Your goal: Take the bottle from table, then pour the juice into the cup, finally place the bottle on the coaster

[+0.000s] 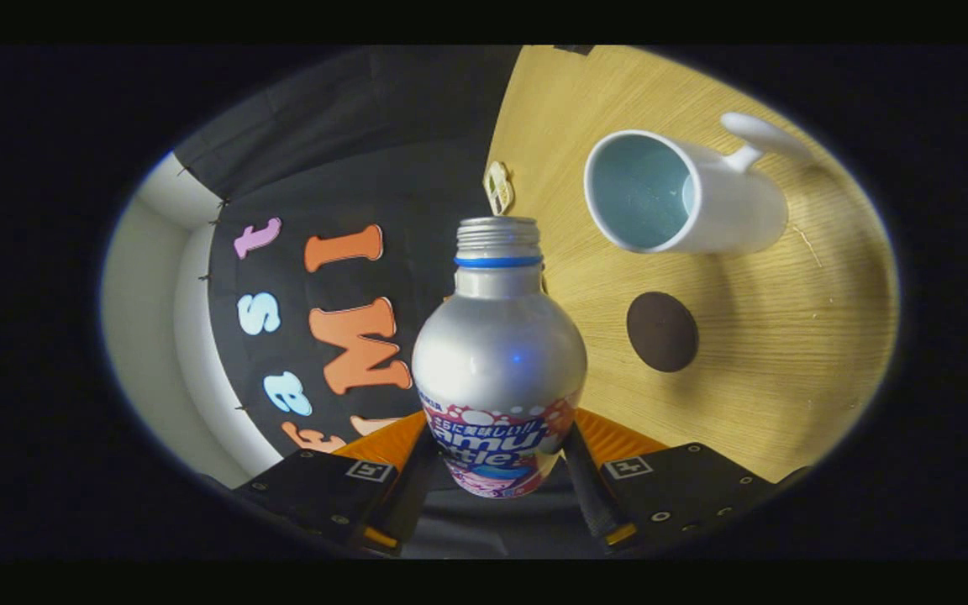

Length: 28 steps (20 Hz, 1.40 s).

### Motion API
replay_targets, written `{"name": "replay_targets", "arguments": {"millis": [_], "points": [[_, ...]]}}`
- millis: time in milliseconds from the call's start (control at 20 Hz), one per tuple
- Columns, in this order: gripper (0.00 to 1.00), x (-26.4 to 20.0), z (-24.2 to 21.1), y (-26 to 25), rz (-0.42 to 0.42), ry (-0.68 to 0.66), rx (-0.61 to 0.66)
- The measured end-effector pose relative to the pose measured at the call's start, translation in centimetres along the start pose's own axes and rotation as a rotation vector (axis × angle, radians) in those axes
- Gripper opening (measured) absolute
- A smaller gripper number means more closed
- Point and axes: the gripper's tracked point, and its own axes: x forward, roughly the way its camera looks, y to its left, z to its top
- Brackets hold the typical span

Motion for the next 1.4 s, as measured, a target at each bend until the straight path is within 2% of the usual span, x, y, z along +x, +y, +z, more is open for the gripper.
{"name": "replay_targets", "arguments": {"millis": [550,1400], "points": [[0.76,0.4,0.6,1.0,0.0,-0.01,0.164],[0.76,0.6,1.1,0.9,-0.012,-0.017,0.225]]}}
